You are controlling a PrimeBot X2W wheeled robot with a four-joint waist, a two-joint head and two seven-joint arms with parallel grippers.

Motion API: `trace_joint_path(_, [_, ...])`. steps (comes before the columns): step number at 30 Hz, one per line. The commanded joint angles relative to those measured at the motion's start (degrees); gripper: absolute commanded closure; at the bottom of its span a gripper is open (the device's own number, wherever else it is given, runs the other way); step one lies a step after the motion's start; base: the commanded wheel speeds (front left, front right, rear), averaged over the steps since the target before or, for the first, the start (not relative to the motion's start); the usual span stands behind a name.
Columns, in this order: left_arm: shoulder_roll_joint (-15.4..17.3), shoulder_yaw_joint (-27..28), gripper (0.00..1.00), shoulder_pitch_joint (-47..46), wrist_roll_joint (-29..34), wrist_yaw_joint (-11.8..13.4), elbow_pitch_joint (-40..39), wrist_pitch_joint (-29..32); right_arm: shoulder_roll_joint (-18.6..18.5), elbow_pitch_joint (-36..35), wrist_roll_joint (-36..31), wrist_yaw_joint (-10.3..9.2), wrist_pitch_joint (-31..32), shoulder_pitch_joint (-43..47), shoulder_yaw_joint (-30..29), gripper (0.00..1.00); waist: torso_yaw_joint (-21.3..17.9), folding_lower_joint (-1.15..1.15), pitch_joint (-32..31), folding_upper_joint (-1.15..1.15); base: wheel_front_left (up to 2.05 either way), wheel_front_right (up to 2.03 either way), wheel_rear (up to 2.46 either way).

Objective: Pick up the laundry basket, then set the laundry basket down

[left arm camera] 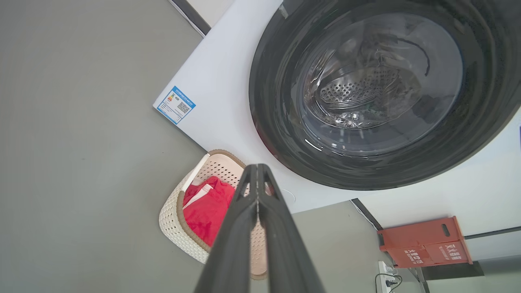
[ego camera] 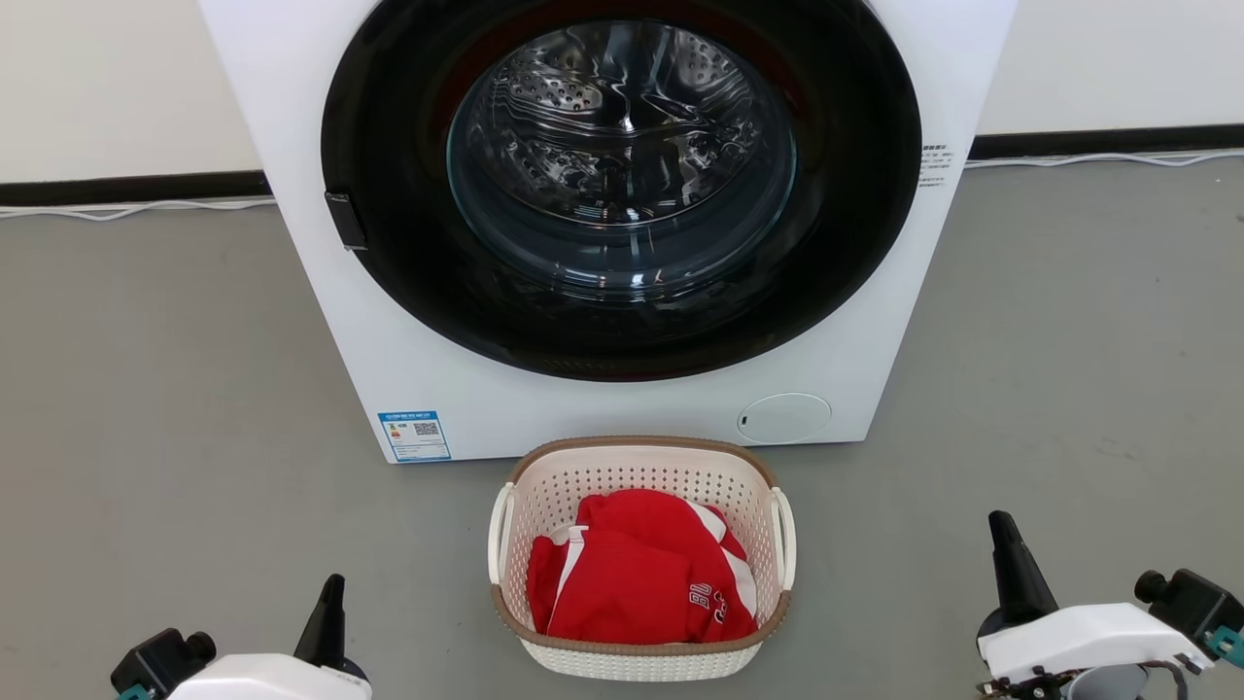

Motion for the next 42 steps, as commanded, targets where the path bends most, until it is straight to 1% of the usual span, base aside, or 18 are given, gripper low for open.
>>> trace_joint_path(1, [0.35, 1.4, 1.0, -3.2, -1.19, -0.53, -1.68, 0.32, -0.36, -1.77, 1.34, 0.21, 0.37, -2.22, 0.45, 1.0, 0.01, 0.0, 0.01, 0.0, 0.0, 0.0, 0.0])
trace_joint_path(42, [-2.34, 6.18, 1.0, -4.61, -23.33, -4.31, -5.02, 7.23, 0.39, -5.48, 30.39, 0.34, 7.19, -2.47, -1.96, 1.0, 1.17, 0.0, 0.46, 0.0, 0.0, 0.0, 0.0])
